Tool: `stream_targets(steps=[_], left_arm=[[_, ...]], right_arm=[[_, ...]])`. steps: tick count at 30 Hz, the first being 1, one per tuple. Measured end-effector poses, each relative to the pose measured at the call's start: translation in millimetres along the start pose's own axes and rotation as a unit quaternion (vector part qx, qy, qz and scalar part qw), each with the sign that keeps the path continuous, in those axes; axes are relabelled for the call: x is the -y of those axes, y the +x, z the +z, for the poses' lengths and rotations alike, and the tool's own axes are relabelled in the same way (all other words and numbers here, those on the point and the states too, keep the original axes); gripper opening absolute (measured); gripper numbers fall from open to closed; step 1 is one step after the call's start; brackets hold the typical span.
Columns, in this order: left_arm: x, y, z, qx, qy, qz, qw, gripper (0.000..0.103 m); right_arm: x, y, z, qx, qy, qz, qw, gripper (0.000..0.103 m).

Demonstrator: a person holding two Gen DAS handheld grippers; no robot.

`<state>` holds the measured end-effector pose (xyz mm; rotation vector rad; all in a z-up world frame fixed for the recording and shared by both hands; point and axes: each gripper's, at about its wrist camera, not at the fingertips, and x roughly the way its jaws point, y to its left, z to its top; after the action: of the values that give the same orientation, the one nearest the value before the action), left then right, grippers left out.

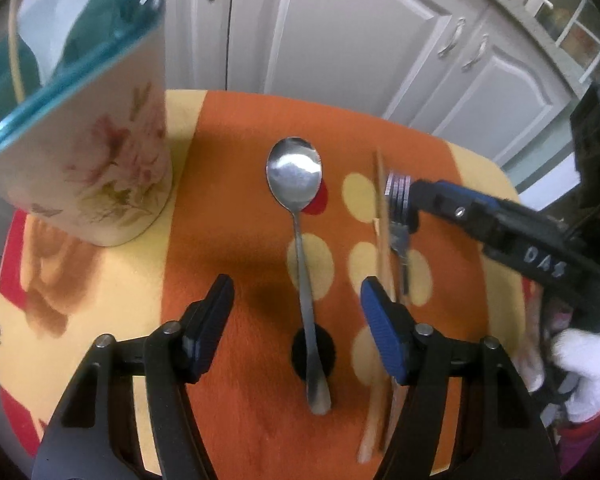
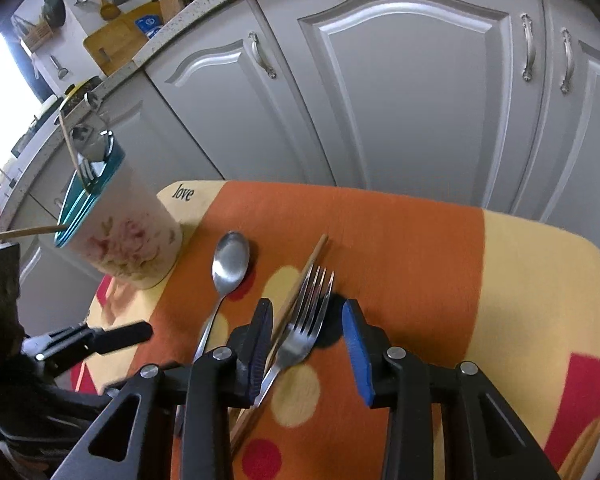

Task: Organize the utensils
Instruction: 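Grasp the steel spoon with the left tool while the right tool grasps the steel fork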

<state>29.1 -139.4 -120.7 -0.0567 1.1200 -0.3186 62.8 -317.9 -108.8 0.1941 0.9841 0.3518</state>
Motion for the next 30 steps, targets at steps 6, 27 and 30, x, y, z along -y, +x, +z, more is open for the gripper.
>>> stream_targets(steps=[6,27,30], left_arm=[[3.0,12.7,3.7,0.001,0.012,0.005,0.9999,0.051],[-8.8,-11.2,-42.8,-0.044,0.052,-0.021,0.9975,0.003],[-7.2,-19.3,-58.0,-0.063,0.069,-0.023,0.9954,0.003]], right_arm=[[11.5,13.5,8.4,-0.01,-0.003,0.009,1.0,0.036],[6.6,-0.4,-20.6,0.003,-0.038,0.056,0.998,0.004],[14.2,-5.2,-32.5,-0.005,-0.023,0.072,0.997,0.004]])
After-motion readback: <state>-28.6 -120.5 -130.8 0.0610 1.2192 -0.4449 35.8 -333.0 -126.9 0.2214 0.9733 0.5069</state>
